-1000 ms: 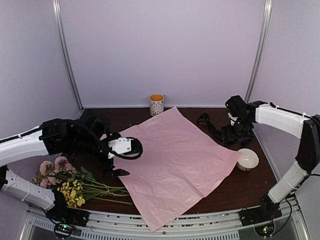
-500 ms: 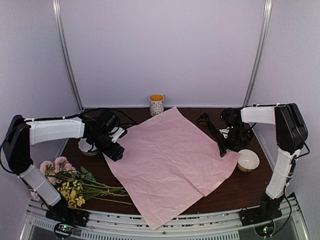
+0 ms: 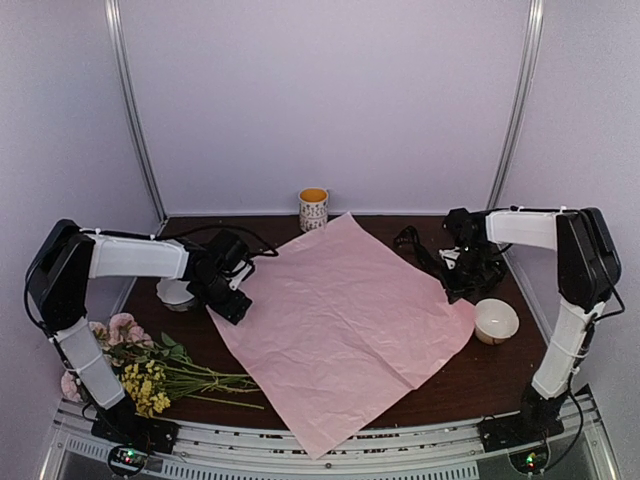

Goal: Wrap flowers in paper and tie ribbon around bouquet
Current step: Adjust the flattened wrapping paper at the center of the board.

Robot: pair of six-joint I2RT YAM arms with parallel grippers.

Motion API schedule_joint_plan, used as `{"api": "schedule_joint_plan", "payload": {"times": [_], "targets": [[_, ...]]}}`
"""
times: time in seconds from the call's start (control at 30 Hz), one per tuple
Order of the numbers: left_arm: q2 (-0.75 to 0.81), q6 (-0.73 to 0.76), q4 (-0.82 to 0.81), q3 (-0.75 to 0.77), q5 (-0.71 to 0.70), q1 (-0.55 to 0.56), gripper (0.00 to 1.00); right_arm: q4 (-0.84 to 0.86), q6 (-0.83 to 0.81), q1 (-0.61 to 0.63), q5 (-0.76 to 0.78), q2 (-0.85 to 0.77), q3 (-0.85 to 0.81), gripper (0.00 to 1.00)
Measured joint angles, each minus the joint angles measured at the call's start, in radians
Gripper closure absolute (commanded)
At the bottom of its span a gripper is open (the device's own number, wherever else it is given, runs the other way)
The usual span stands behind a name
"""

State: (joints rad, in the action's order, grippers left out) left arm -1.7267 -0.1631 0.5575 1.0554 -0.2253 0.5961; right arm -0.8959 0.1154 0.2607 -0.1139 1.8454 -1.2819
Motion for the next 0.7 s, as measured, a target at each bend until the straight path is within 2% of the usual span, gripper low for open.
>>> {"api": "schedule_joint_plan", "payload": {"times": [0.23,0.5,0.7], "targets": [[0.090,0.021,0.002,0.027,-0.033,-0.006,0.14,0.126,0.106,-0.006,0.052,-0.195,0.107,1.00],[0.218,0.043,0.043,0.046,-0.051,-0.023,0.13,0.278,0.233,-0.006,0.080,-0.315,0.250,1.00],[0.142,0.033,0.053,0.055,-0.031,-0.059,0.14,0.354,0.309,-0.006,0.077,-0.395,0.346,1.00]]}}
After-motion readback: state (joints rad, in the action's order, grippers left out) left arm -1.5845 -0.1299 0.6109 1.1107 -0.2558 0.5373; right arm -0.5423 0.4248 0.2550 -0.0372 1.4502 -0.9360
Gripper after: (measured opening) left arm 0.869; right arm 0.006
